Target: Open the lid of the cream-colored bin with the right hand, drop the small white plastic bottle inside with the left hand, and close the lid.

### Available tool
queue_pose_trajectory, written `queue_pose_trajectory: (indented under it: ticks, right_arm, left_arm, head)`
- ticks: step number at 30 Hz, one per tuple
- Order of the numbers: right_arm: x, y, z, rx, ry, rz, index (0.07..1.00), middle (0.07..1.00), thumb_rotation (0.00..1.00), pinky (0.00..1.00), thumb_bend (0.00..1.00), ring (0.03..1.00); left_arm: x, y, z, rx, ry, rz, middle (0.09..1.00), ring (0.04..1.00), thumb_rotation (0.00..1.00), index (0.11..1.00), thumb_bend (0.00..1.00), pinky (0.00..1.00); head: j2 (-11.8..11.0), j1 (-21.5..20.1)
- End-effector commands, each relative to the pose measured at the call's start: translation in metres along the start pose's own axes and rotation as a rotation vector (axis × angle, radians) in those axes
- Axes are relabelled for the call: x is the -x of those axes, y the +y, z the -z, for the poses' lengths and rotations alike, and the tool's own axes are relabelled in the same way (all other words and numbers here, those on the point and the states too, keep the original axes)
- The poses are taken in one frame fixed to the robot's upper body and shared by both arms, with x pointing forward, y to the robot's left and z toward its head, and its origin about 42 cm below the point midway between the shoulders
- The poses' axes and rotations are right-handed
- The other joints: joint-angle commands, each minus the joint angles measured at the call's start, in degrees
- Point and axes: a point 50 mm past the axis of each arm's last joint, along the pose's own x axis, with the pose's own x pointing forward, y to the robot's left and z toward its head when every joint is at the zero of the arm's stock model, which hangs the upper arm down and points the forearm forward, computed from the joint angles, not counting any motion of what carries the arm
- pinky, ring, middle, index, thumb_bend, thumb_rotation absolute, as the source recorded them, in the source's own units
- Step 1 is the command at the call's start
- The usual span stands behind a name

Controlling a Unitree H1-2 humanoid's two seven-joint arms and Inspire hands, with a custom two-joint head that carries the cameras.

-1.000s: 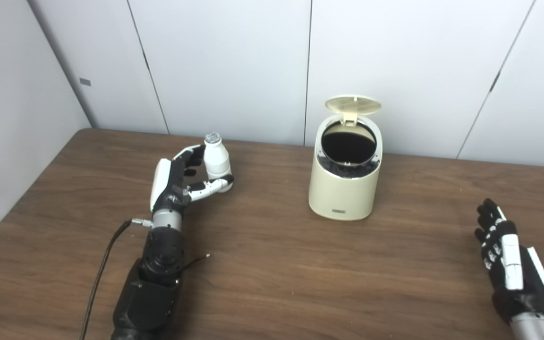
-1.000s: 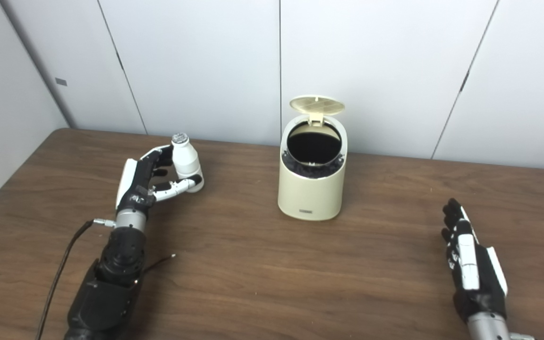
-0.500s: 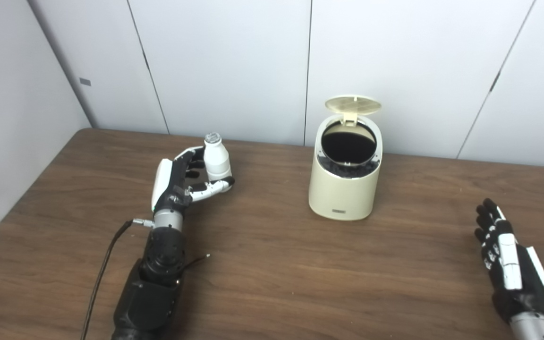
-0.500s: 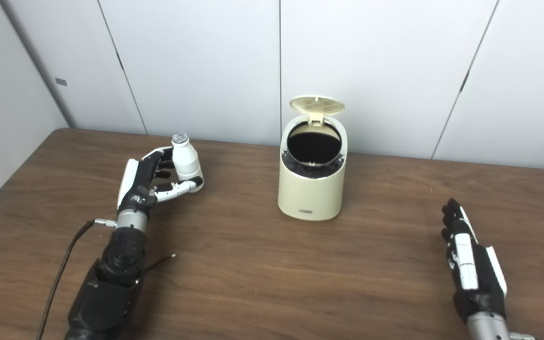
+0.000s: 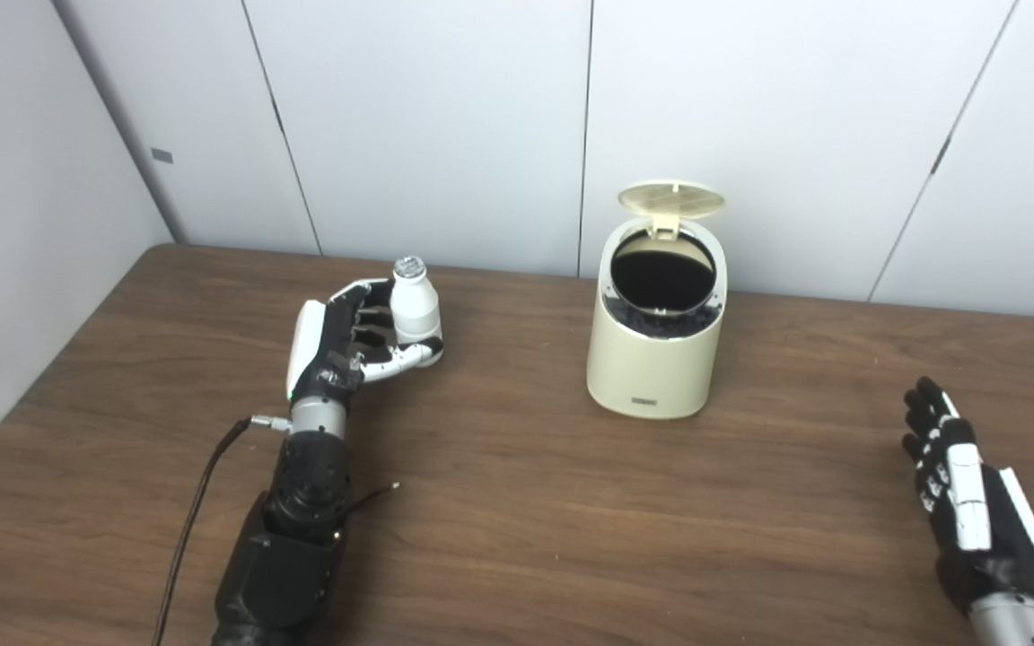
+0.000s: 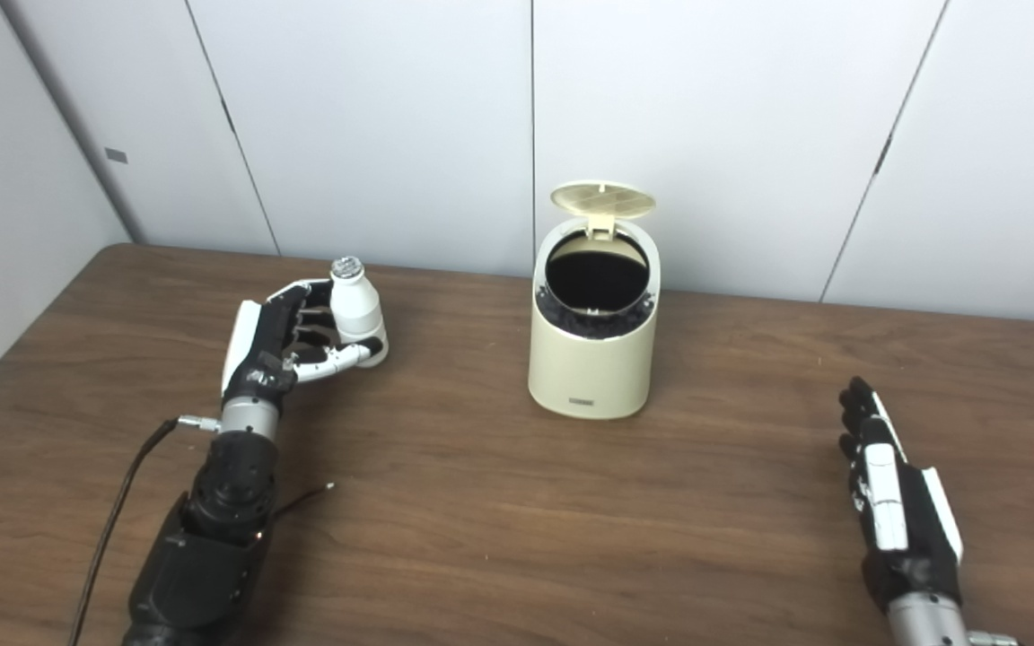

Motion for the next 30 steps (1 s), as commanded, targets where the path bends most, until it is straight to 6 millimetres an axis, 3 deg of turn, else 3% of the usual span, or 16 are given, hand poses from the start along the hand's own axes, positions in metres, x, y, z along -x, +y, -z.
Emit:
queue_pose_trajectory:
  ticks: [1,4,11,13,14,18,30]
  right_arm:
    - [-0.004,-0.004,-0.016,0.037,-0.071,0.002,0.958,0.959,1.00,0.99,0.58,0.984]
    - [-0.004,-0.005,-0.017,0.058,-0.072,0.003,0.950,0.953,1.00,0.98,0.59,0.981]
    - [-0.004,-0.008,-0.016,0.066,-0.076,0.003,0.944,0.949,1.00,0.98,0.59,0.980]
    - [-0.004,-0.009,-0.016,0.063,-0.075,0.005,0.944,0.948,1.00,0.98,0.59,0.981]
    - [-0.004,-0.010,-0.016,0.060,-0.073,0.007,0.943,0.945,1.00,0.98,0.61,0.980]
    - [-0.005,-0.012,-0.016,0.047,-0.073,0.005,0.946,0.944,1.00,1.00,0.61,0.986]
    - [-0.003,-0.014,-0.017,0.073,-0.068,0.009,0.947,0.944,1.00,0.98,0.57,0.981]
  left_arm:
    - [-0.014,0.008,-0.024,0.011,-0.101,-0.043,0.663,0.577,0.01,0.667,0.76,0.49]
    - [-0.014,0.007,-0.023,0.010,-0.100,-0.042,0.597,0.537,0.00,0.646,0.76,0.47]
    - [-0.014,0.005,-0.024,0.027,-0.082,-0.028,0.565,0.474,0.00,0.624,0.75,0.39]
    - [-0.014,0.005,-0.024,0.052,-0.069,-0.037,0.510,0.471,0.00,0.612,0.60,0.39]
    - [-0.014,0.004,-0.024,0.064,-0.062,-0.045,0.487,0.487,0.00,0.548,0.55,0.41]
    - [-0.013,0.003,-0.024,0.066,-0.045,-0.062,0.501,0.508,0.00,0.486,0.52,0.44]
    - [-0.010,0.002,-0.025,0.064,-0.052,-0.061,0.501,0.482,0.00,0.482,0.52,0.42]
  head:
    - [0.0,0.1]
    - [0.1,0.2]
    - [0.1,0.2]
    - [0.1,0.2]
    - [0.2,0.2]
    - [0.2,0.3]
    - [0.3,0.4]
